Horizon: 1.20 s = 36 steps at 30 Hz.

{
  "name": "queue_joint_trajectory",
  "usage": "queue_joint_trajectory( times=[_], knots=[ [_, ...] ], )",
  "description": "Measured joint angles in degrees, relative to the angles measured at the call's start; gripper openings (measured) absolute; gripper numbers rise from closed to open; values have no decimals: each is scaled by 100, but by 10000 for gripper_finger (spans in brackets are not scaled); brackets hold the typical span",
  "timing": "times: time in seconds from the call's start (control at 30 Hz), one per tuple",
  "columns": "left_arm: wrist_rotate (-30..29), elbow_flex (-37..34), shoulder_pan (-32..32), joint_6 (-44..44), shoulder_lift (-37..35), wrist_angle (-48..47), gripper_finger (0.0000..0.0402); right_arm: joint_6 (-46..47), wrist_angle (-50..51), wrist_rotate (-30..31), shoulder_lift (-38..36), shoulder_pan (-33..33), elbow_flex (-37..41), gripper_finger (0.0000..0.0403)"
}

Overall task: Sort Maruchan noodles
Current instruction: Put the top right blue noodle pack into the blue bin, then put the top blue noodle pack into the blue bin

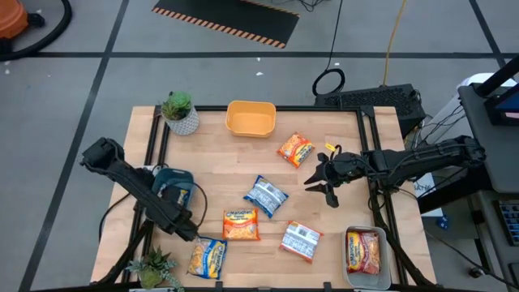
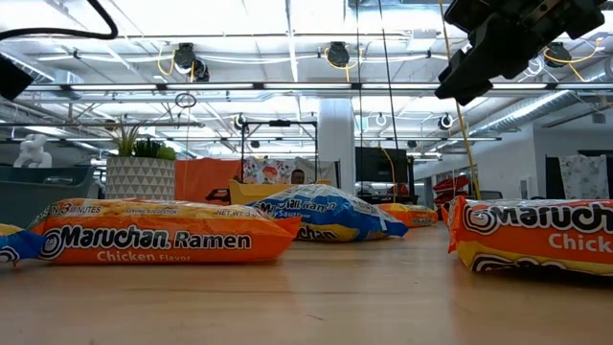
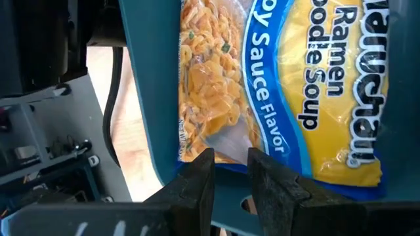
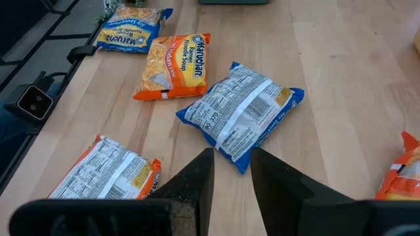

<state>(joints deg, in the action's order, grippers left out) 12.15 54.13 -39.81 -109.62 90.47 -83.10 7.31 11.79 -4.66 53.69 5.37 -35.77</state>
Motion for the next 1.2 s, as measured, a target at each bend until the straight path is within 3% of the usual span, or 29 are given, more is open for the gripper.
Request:
queue_joint_trajectory(
  times=[0.4,0.7,0.83,1.03,1.2],
  knots=[
    [-263,4,111,-16,486,701,97,6,-41,-2,0,0,0,96],
    [-401,63,413,466,135,-112,97,-17,-48,11,-2,0,0,96],
    [-923,176,455,368,-270,-242,97,-68,-54,35,-2,0,0,96],
    [-2332,364,406,109,-632,-102,97,-106,-44,30,-2,0,0,96],
    [-2880,396,455,745,-628,554,97,86,20,19,86,99,0,124]
  ],
)
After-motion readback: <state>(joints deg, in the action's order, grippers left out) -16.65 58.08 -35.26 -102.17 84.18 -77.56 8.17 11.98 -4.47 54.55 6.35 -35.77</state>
